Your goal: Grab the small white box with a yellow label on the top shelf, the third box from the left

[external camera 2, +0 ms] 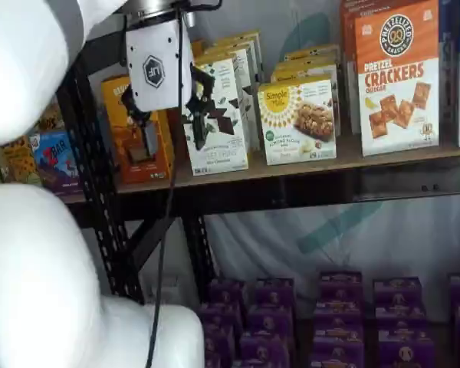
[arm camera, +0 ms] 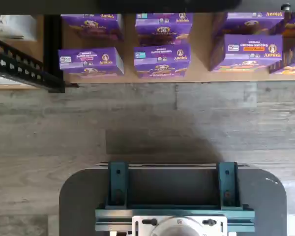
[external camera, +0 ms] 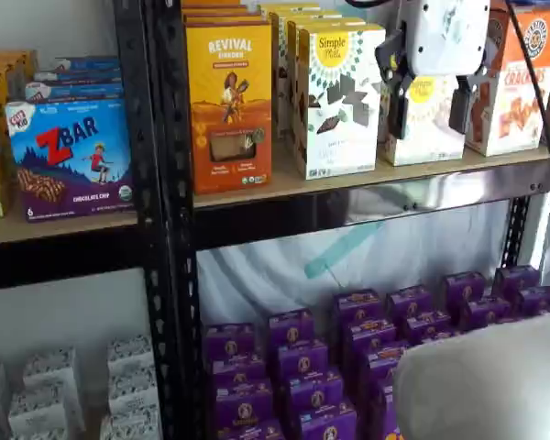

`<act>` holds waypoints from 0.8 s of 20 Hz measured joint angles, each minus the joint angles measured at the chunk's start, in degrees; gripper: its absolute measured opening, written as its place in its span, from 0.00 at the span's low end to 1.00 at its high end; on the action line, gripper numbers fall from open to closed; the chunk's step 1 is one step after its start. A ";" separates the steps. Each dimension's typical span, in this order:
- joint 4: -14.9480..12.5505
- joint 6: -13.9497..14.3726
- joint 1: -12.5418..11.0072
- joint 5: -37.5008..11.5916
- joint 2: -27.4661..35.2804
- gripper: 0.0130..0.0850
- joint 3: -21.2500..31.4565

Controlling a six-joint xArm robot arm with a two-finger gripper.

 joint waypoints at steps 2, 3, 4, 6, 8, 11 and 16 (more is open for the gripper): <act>2.34 -1.04 -2.14 0.27 0.10 1.00 -0.05; 2.66 -1.15 -2.30 0.12 0.00 1.00 0.05; 2.65 -1.11 -2.21 0.03 -0.05 1.00 0.11; 2.11 -0.78 -1.61 -0.20 -0.17 1.00 0.30; 0.78 -0.28 -0.52 -0.73 -0.33 1.00 0.56; -2.48 -0.22 0.71 -3.32 -0.79 1.00 1.48; -3.94 -3.56 -2.32 -6.04 0.58 1.00 1.88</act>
